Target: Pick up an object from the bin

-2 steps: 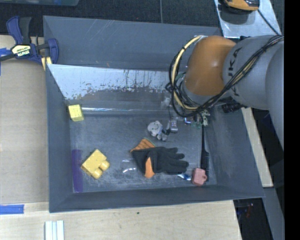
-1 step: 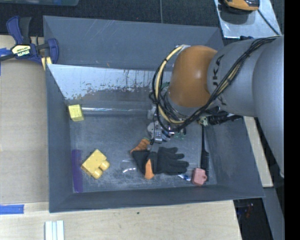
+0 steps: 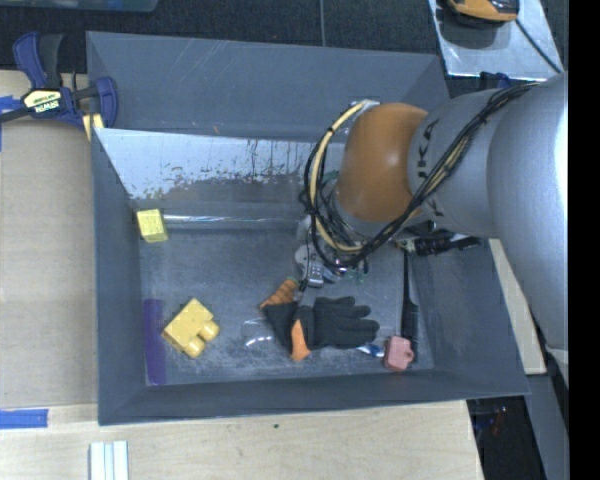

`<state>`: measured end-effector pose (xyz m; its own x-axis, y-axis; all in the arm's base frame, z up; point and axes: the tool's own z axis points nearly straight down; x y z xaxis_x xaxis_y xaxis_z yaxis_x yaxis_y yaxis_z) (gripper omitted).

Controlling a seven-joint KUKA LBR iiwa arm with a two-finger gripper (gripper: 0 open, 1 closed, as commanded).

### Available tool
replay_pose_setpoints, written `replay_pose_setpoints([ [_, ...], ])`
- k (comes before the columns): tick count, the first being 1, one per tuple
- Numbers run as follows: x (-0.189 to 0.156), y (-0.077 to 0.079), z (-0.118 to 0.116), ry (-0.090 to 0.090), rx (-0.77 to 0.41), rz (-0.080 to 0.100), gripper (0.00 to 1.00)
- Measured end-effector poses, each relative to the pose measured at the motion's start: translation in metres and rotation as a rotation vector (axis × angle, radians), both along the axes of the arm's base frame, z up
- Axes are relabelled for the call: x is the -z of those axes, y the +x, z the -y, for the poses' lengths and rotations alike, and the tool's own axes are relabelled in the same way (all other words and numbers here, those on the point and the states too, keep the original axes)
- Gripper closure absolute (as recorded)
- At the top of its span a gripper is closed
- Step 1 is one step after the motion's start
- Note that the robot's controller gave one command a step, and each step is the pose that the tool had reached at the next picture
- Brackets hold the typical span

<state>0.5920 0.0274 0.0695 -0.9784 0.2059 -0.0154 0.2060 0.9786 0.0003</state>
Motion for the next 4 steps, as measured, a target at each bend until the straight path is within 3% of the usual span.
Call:
replay_pose_setpoints([
  [1,-0.002,0.001,0.038,0.005,0.208,0.005,1.00],
  [3,-0.014,-0.001,0.038,0.005,0.206,0.000,1.00],
  [4,-0.029,0.001,0.038,0.006,0.205,0.006,1.00],
])
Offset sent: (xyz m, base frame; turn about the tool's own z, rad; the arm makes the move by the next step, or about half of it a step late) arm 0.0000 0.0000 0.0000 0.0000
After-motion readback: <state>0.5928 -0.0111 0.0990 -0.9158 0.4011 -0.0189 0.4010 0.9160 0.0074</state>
